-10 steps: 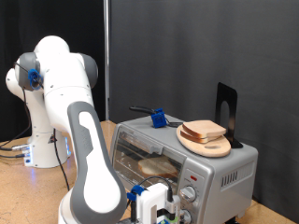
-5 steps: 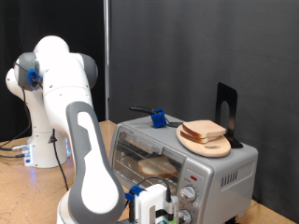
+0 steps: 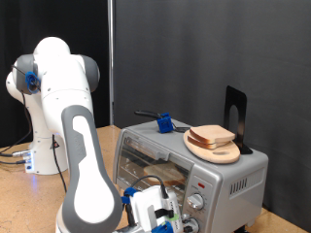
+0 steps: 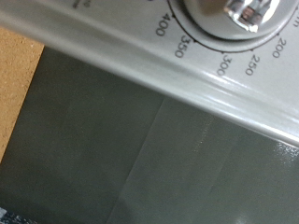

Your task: Make a piece of toast with the oven

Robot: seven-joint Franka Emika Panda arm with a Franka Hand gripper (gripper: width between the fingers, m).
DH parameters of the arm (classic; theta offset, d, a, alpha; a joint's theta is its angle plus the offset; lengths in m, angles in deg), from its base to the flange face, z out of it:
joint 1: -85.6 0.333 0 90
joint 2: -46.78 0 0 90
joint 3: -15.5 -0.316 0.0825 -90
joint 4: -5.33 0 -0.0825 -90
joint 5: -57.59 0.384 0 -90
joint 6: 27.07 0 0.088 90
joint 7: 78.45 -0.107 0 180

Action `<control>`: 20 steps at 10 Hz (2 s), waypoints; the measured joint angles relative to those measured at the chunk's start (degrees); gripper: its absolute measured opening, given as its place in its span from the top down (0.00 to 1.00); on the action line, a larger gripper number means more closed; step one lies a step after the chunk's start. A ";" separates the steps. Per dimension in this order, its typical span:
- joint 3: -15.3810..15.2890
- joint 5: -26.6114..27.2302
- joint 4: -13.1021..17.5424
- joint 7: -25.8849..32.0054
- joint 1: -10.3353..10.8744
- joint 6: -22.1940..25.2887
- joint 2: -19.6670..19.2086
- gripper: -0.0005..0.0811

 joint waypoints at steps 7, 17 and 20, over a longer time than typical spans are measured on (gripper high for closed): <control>2.04 -5.62 1.98 -21.36 -0.02 0.67 0.11 0.99; 2.54 -10.17 5.88 -26.78 2.65 -2.03 -1.35 0.16; 2.25 -10.23 7.20 -31.30 3.16 -0.95 -2.82 0.16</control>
